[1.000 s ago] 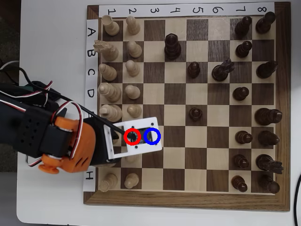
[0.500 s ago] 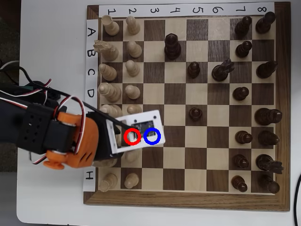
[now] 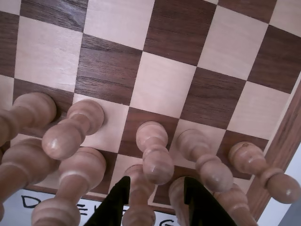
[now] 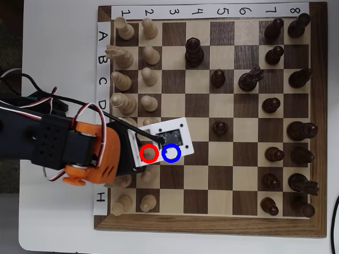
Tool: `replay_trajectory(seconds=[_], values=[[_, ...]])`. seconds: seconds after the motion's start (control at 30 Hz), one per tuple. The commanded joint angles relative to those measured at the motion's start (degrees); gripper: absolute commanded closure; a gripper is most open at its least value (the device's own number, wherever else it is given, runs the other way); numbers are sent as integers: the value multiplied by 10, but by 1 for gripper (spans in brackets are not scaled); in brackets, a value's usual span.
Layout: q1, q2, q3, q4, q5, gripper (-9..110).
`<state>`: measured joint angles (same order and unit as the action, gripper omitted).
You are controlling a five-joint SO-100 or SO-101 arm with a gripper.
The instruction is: Move the piece to destination
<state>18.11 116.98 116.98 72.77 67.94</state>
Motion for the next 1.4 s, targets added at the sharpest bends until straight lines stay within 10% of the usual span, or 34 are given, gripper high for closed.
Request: replay_trajectory(seconds=[0.0, 1.37], values=[[-3, -6, -18, -11, 4, 88], [11, -56, 25, -74, 8, 93]])
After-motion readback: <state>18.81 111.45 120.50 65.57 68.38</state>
